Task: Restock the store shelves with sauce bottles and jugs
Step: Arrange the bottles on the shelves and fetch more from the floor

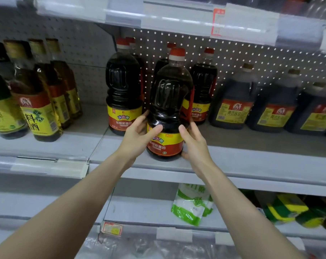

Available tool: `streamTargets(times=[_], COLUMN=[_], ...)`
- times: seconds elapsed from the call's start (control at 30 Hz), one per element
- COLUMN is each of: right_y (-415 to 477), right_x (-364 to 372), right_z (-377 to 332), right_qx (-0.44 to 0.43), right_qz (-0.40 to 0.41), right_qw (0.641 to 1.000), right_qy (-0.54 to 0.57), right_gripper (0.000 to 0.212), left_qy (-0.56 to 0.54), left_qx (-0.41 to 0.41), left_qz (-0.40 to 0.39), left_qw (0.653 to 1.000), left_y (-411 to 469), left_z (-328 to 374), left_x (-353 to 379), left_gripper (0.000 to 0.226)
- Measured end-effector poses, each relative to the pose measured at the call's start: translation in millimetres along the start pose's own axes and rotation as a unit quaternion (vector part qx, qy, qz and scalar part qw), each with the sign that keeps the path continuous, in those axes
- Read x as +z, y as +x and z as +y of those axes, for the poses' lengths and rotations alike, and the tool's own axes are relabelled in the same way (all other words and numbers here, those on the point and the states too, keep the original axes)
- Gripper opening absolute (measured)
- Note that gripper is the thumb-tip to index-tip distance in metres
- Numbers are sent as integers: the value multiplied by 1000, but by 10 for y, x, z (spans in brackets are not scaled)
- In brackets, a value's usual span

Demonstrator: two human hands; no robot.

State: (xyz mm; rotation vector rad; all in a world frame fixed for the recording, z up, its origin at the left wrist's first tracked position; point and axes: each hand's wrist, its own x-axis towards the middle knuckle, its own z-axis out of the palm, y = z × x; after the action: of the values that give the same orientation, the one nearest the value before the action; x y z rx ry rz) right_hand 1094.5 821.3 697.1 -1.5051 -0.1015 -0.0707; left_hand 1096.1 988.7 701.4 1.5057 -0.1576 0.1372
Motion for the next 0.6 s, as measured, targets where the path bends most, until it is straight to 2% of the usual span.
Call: streamTargets(times=[0.23,0.6], right_y=[191,556], right_x=[-15,1], right_z=[8,92], right_qx=[35,41], right_qz=[-9,16], right_qw=[998,994], right_qy=[53,96], right_gripper=[51,48], left_qy=[22,57], left_qx=[27,31], left_qz=[67,97], left_qw=[997,993], left_y=[48,384], left_z=[-42,-137], left_x=[137,156], left_gripper=[61,73])
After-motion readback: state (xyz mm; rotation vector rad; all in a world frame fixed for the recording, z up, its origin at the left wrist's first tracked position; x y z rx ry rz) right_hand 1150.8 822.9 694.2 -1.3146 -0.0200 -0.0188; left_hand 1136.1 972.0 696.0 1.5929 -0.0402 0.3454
